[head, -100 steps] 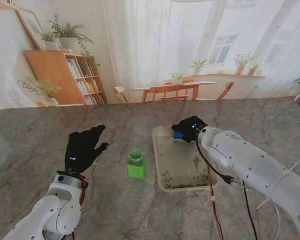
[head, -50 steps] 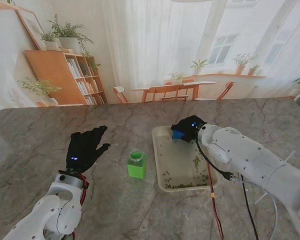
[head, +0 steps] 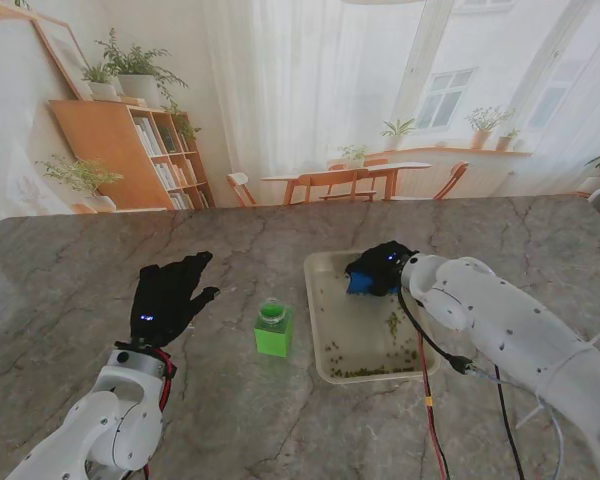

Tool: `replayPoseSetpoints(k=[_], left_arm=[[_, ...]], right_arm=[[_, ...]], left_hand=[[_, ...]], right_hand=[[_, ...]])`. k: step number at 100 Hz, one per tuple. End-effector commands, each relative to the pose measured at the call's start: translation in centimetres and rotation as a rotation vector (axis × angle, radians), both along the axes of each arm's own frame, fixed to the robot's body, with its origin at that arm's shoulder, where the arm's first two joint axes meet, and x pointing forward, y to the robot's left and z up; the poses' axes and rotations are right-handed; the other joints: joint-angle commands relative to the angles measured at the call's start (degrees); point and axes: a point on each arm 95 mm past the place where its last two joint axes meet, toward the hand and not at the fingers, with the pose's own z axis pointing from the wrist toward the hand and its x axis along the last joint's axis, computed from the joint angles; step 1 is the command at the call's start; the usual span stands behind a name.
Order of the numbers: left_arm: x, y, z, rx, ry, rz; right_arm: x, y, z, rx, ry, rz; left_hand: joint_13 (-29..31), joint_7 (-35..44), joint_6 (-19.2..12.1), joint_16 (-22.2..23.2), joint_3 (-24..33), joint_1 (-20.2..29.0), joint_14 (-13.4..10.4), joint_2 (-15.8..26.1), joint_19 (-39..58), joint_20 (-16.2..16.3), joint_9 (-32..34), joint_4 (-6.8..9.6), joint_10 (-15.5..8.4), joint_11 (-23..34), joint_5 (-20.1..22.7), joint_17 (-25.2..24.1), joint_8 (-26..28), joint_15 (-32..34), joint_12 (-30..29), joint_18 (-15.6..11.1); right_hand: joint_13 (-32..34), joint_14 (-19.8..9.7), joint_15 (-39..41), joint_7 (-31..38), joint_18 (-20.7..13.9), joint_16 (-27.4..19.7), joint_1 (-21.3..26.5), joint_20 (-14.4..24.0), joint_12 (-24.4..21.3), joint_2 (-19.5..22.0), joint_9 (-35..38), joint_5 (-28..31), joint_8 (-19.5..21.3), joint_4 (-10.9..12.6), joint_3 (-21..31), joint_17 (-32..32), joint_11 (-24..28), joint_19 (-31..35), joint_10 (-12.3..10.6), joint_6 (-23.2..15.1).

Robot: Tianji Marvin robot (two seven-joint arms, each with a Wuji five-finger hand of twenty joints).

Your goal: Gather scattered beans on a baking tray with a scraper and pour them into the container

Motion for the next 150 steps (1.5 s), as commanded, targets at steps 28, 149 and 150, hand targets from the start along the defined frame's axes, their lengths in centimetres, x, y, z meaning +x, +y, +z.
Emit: replayPoseSetpoints(k=[28, 149, 150], left_arm=[[-0.3, 0.2, -0.1, -0.010, 0.005, 0.013], [-0.6, 0.1, -0.1, -0.046, -0.013, -0.005], [-0.6, 0.1, -0.1, -0.046, -0.013, -0.005]], right_arm=[[-3.2, -1.3, -1.6, -0.028, 0.087, 0.018], [-11.7, -1.0, -0.6, 0.034, 0.213, 0.011], [-11.7, -1.0, -0.6, 0.035, 0.214, 0.011]], left_hand=[[0.4, 0.3, 0.5, 0.3, 0.4, -0.5, 0.3, 3.7, -1.4, 1.4, 0.6, 5.48, 0.0, -0.7, 0.9, -0.7, 0.0, 0.1, -0.2, 1.4], [0.6, 0.3, 0.4, 0.4, 0.4, -0.6, 0.3, 3.6, -1.4, 1.5, 0.7, 5.47, 0.0, -0.8, 1.0, -0.6, 0.0, 0.1, -0.3, 1.5], [0.6, 0.3, 0.4, 0.4, 0.4, -0.5, 0.3, 3.7, -1.4, 1.5, 0.6, 5.49, 0.0, -0.8, 1.0, -0.6, 0.0, 0.1, -0.3, 1.5]], right_hand=[[4.6, -8.0, 2.4, 1.7, -0.2, 0.6, 0.9, 1.6, 1.9, -1.9, 3.0, 4.4, -2.4, -1.4, 6.1, 3.5, -0.6, 3.5, 2.8, -3.7], [12.3, -14.9, 5.6, 0.6, -5.4, 0.3, 0.4, 0.8, 2.9, -4.3, 5.1, 6.4, -2.2, -1.1, 8.1, 12.9, -2.0, 8.1, 4.1, -2.8], [12.4, -14.9, 5.7, 0.6, -5.4, 0.3, 0.4, 0.8, 2.9, -4.3, 5.1, 6.4, -2.1, -1.1, 8.1, 13.0, -2.0, 8.1, 4.1, -2.8]])
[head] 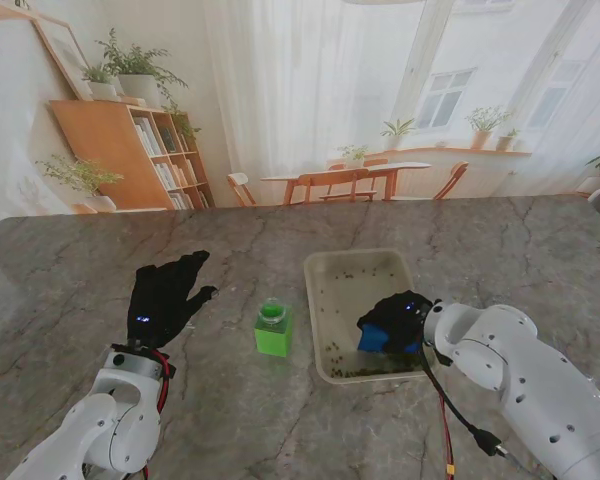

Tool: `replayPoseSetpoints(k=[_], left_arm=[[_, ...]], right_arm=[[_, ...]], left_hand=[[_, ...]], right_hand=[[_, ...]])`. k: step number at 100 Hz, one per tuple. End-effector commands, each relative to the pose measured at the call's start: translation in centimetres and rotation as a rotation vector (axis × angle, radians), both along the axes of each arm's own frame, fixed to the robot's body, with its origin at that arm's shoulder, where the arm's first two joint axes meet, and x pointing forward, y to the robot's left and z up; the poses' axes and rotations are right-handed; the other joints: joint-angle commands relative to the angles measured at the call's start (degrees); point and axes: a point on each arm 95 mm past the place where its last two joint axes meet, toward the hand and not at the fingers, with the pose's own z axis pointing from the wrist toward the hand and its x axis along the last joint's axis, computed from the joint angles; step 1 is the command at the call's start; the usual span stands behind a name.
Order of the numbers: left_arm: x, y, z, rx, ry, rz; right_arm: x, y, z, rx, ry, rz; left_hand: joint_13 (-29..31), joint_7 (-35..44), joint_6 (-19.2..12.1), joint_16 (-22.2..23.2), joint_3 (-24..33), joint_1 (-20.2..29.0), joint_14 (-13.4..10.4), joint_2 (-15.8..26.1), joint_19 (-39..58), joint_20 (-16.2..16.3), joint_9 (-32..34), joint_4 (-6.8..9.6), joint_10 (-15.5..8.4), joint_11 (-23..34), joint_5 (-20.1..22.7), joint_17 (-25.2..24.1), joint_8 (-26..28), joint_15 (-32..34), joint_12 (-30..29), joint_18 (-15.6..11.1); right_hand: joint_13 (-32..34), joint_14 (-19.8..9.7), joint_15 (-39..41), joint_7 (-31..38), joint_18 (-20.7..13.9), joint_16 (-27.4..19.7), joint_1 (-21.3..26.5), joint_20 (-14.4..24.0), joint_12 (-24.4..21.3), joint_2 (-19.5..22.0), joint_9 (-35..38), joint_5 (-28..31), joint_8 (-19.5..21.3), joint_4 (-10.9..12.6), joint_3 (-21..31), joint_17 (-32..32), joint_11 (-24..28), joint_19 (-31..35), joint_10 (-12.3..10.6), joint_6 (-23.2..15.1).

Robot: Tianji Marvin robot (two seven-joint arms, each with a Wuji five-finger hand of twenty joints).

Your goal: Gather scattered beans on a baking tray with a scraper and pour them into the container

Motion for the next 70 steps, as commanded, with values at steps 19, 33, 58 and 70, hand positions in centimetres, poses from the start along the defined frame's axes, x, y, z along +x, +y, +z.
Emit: replayPoseSetpoints(k=[19, 33, 58, 70], left_arm=[[-0.4, -0.2, -0.2, -0.014, -0.001, -0.002], [-0.4, -0.1, -0.2, -0.017, -0.005, 0.001], [-0.5, -0.1, -0.2, -0.019, -0.007, 0.000], [-0.5, -0.1, -0.2, -0.019, -0.006, -0.003]], right_arm=[[-2.2, 0.4, -0.6, 0.005, 0.047, 0.011], [-2.9, 0.4, -0.5, 0.006, 0.056, 0.011], [-3.8, 0.4, -0.1, 0.011, 0.058, 0.004], [-3.9, 0.4, 0.2, 0.015, 0.035, 0.002]], left_hand=[[0.6, 0.3, 0.4, 0.4, 0.4, -0.5, 0.3, 3.7, -1.4, 1.5, 0.6, 5.48, 0.0, -0.8, 1.0, -0.6, 0.0, 0.1, -0.3, 1.4], [0.6, 0.3, 0.6, 0.4, 0.4, -0.4, 0.3, 3.6, -1.4, 1.5, 0.6, 5.50, 0.1, -0.8, 1.0, -0.6, 0.0, 0.1, -0.3, 1.4], [0.6, 0.3, 0.5, 0.4, 0.4, -0.4, 0.4, 3.7, -1.4, 1.5, 0.7, 5.49, 0.1, -0.8, 1.0, -0.6, 0.0, 0.1, -0.3, 1.4], [0.7, 0.3, 0.5, 0.4, 0.4, -0.5, 0.4, 3.6, -1.4, 1.5, 0.7, 5.49, 0.1, -0.8, 1.0, -0.6, 0.0, 0.1, -0.3, 1.5]], right_hand=[[5.9, -11.9, 3.1, -0.1, -2.3, 0.0, 3.4, 0.0, 1.7, 0.0, 1.0, 2.4, -1.1, -1.0, 2.7, 3.0, 0.7, 3.0, 3.6, -2.9], [6.0, -12.0, 3.1, -0.2, -2.5, 0.0, 3.5, -0.1, 1.7, -0.1, 1.0, 2.5, -1.0, -0.9, 2.6, 3.2, 0.6, 3.1, 3.6, -2.9], [6.2, -12.3, 3.2, -0.3, -2.6, -0.1, 3.6, -0.2, 1.8, -0.2, 1.2, 2.6, -1.0, -0.8, 2.7, 3.4, 0.5, 3.2, 3.8, -2.9], [6.2, -12.3, 3.3, -0.3, -2.7, -0.1, 3.7, -0.3, 1.8, -0.3, 1.2, 2.7, -1.0, -0.8, 2.7, 3.5, 0.5, 3.2, 3.8, -2.9]])
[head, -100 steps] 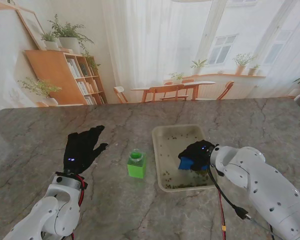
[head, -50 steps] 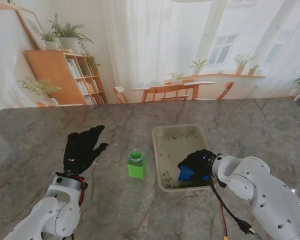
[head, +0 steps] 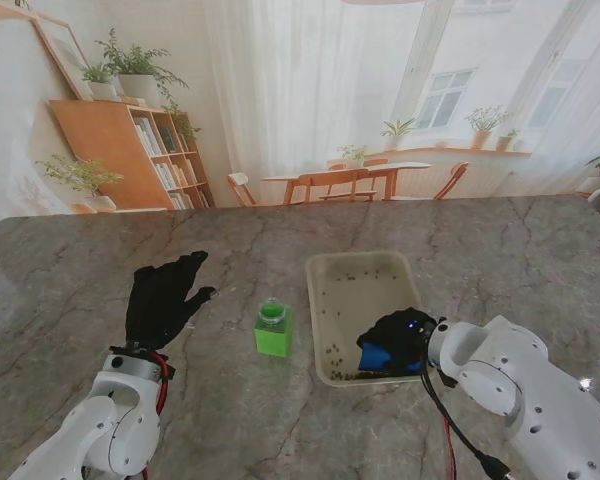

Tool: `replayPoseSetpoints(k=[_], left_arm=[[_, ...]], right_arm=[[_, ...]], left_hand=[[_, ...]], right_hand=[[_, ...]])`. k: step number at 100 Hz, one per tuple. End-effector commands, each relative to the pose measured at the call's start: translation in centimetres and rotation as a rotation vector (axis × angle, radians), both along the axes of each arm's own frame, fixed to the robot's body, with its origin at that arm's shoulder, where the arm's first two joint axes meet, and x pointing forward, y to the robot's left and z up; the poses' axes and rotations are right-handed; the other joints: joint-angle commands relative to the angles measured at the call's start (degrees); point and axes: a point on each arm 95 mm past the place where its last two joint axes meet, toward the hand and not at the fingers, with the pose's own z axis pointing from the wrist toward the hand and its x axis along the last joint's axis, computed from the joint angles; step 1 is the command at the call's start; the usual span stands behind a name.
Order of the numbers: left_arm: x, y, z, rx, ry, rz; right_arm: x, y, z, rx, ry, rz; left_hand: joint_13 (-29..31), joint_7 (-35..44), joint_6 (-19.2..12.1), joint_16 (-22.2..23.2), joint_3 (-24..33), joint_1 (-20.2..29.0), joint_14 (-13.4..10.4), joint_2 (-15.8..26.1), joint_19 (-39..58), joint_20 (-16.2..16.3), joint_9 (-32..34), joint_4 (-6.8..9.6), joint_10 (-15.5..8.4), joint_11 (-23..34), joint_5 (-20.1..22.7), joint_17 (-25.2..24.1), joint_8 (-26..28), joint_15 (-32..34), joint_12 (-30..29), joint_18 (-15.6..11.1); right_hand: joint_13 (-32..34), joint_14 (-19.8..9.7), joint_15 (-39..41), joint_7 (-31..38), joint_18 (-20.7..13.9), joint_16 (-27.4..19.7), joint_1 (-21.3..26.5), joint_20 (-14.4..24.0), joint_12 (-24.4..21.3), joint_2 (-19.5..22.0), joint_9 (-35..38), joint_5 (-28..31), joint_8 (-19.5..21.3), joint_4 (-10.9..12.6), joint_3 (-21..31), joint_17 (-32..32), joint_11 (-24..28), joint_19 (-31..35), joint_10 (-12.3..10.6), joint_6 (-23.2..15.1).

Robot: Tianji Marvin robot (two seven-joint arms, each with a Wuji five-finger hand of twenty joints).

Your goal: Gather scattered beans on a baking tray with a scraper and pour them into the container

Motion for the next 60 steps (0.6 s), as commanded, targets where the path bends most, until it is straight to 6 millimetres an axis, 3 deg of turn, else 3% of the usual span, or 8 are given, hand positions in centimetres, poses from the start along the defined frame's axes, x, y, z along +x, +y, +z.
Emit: replayPoseSetpoints(k=[1, 33, 47, 60], left_arm=[[-0.2, -0.3, -0.1, -0.010, 0.005, -0.008], [-0.2, -0.3, -0.1, -0.010, 0.004, -0.009], [-0.3, -0.3, -0.1, -0.010, 0.002, -0.008], [-0.2, -0.3, -0.1, -0.010, 0.004, -0.008]], right_arm=[[-0.3, 0.0, -0.1, -0.007, -0.001, 0.000], [0.2, 0.3, 1.4, -0.001, -0.146, -0.033], [1.1, 0.4, 1.9, -0.012, -0.240, -0.054], [2.4, 0.3, 2.1, -0.030, -0.296, -0.084]], left_hand=[[0.7, 0.3, 0.5, 0.4, 0.4, -0.5, 0.4, 3.7, -1.4, 1.5, 0.6, 5.48, 0.1, -0.8, 1.0, -0.6, 0.0, 0.1, -0.3, 1.4], [0.7, 0.3, 0.4, 0.4, 0.4, -0.5, 0.3, 3.7, -1.4, 1.5, 0.7, 5.50, 0.0, -0.8, 1.0, -0.5, 0.0, 0.1, -0.3, 1.4], [0.7, 0.3, 0.5, 0.5, 0.4, -0.5, 0.4, 3.7, -1.4, 1.5, 0.7, 5.49, 0.0, -0.8, 1.0, -0.6, 0.0, 0.1, -0.3, 1.5], [0.7, 0.3, 0.5, 0.4, 0.4, -0.6, 0.3, 3.6, -1.4, 1.5, 0.7, 5.48, 0.1, -0.8, 1.0, -0.6, 0.0, 0.1, -0.3, 1.5]], right_hand=[[5.6, -11.9, 3.3, -0.2, -2.0, -0.2, 3.7, -0.3, 1.8, 0.4, 1.0, 2.0, -0.9, -0.8, 2.7, 2.2, 0.6, 2.9, 3.4, -2.9], [5.8, -12.3, 4.1, -0.5, -2.0, -0.1, 4.4, -0.3, 2.9, 0.6, -0.1, 1.9, -0.5, -0.5, 2.7, 2.6, 0.7, 3.5, 3.9, -2.7], [5.4, -13.3, 5.2, -1.5, -2.5, 0.1, 4.6, -0.2, 3.7, 1.2, -1.8, -0.4, 0.2, -0.5, 1.7, 2.8, 0.4, 4.1, 3.6, -2.8], [3.6, -13.5, 6.3, -4.4, -2.3, 0.3, 6.3, -0.3, 3.7, 2.2, -5.6, -5.2, -2.4, -1.0, -0.4, 1.2, -0.1, 4.0, 4.5, -0.3]])
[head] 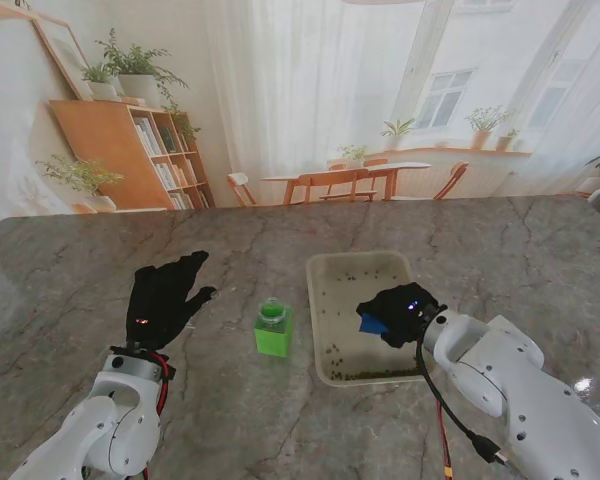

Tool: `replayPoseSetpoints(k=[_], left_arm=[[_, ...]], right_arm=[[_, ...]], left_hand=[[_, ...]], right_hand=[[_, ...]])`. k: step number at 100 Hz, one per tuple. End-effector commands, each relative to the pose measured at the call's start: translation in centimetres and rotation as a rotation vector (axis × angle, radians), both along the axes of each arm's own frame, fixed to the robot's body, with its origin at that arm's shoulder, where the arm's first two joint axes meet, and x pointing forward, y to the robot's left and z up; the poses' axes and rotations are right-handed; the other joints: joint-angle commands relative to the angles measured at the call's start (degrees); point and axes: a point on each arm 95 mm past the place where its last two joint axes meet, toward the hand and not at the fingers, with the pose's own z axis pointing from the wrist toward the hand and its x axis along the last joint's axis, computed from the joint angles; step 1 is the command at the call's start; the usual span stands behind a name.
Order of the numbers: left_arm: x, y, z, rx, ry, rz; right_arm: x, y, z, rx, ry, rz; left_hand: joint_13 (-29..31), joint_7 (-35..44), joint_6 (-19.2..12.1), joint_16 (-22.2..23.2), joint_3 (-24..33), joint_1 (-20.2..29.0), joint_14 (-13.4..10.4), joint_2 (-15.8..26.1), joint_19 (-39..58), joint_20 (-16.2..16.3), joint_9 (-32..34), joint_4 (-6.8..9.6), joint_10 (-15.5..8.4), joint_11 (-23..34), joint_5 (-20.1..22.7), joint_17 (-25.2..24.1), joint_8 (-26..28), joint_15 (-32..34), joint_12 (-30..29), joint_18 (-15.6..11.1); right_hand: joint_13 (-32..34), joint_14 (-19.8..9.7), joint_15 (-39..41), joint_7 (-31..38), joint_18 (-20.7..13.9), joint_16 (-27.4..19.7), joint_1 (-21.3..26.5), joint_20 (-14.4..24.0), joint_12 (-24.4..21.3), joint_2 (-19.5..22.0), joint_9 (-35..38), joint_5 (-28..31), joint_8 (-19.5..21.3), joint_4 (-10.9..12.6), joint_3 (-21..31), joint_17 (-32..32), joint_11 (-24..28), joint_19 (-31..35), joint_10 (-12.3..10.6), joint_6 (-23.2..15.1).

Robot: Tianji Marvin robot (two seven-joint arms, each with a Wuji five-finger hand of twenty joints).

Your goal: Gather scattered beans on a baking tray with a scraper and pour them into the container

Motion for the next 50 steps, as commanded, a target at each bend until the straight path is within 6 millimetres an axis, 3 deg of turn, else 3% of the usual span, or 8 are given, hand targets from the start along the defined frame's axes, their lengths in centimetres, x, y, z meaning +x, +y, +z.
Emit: replayPoseSetpoints(k=[1, 27, 39, 50], left_arm=[[-0.2, -0.2, -0.1, -0.008, 0.005, -0.005], [-0.2, -0.2, -0.1, -0.006, 0.008, -0.008], [-0.2, -0.4, -0.1, -0.003, 0.008, -0.014], [-0.2, -0.5, -0.1, -0.001, 0.006, -0.019]], right_arm=[[1.2, -0.3, 0.2, 0.002, -0.014, -0.031], [4.6, -0.1, 0.0, -0.012, -0.093, -0.077], [6.2, 0.0, -0.2, -0.024, -0.105, -0.097], [7.5, 0.2, -0.4, -0.031, -0.091, -0.115]], left_hand=[[0.7, 0.3, 0.5, 0.4, 0.4, -0.6, 0.4, 3.6, -1.4, 1.5, 0.2, 5.48, 0.1, -0.7, 1.0, -0.6, 0.0, 0.1, -0.3, 1.4], [0.7, 0.3, 0.4, 0.5, 0.4, -0.6, 0.4, 3.7, -1.4, 1.5, 0.2, 5.48, 0.2, -0.8, 1.0, -0.6, 0.0, 0.1, -0.3, 1.4], [0.7, 0.3, 0.5, 0.5, 0.4, -0.6, 0.4, 3.8, -1.4, 1.5, 0.2, 5.49, 0.1, -0.8, 1.0, -0.6, 0.0, 0.1, -0.3, 1.4], [0.7, 0.3, 0.4, 0.4, 0.4, -0.6, 0.3, 3.8, -1.5, 1.5, 0.2, 5.50, 0.0, -0.8, 1.0, -0.6, 0.0, 0.1, -0.3, 1.4]], right_hand=[[3.2, -11.8, 6.4, -0.9, -1.6, 0.7, 5.8, -0.3, 0.9, 2.2, -2.3, -2.5, -1.8, -0.9, 0.5, 0.5, -0.1, 2.8, 3.0, -0.1], [-1.0, -10.5, 8.6, -2.5, 0.7, 0.6, 7.3, 0.2, 0.4, 6.2, -9.8, -10.6, -4.2, -0.2, -2.4, -3.6, -0.4, 3.3, 7.7, 7.9], [-3.5, -8.8, 8.5, -1.1, 2.3, 0.1, 10.5, 0.5, 1.3, 12.3, -13.9, -15.4, -3.3, 0.6, -7.5, -6.0, 0.8, 3.3, 12.1, 16.3], [-6.0, -6.5, 7.2, -1.2, 4.1, -0.1, 14.1, 0.9, 2.0, 18.6, -16.9, -18.5, -1.3, 1.4, -13.4, -8.7, 0.9, 2.4, 14.7, 20.8]])
